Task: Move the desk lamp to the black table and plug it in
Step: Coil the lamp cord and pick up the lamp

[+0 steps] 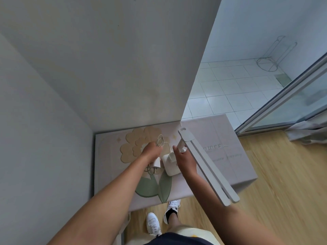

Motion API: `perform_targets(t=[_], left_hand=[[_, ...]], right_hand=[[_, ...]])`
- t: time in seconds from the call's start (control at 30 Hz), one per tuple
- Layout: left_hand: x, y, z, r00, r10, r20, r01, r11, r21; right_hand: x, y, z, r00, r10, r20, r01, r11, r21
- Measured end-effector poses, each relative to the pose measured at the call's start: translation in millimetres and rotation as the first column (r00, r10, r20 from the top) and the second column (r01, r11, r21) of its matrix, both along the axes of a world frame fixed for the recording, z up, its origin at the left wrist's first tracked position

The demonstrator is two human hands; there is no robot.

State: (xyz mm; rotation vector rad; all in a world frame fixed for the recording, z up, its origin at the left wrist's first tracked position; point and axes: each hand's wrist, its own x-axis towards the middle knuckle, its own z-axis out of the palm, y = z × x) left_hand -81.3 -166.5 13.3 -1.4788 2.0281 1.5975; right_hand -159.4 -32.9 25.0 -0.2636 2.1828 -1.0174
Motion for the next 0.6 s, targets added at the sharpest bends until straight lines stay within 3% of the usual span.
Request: perform_targets(t=[0.13, 0.23, 0.4, 0.6], left_hand=[[1, -1, 2, 0.984, -0.150, 0.092, 0.158, 0.983, -0.088], [2, 1, 2, 0.986, -0.133, 0.097, 0.140, 0.988, -0.072], [6, 6, 0, 0.992, -0.088, 0.092, 0.096, 0.992, -0.078], [9, 9, -1, 0.997, 0.012, 0.076, -0.005, 0.995, -0.097]], right_hand=[[-5, -12, -2, 1.000, 0.021, -0.010, -0.022, 0.999, -0.039], [-7, -14, -3, 0.995, 0.057, -0.082, -0.058, 0.998, -0.003], [-8, -11, -1, 0.996, 0.072, -0.056, -0.073, 0.997, -0.014], [-18, -7, 5, 0.953, 0.170, -0.250, -0.163, 0.985, 0.049]])
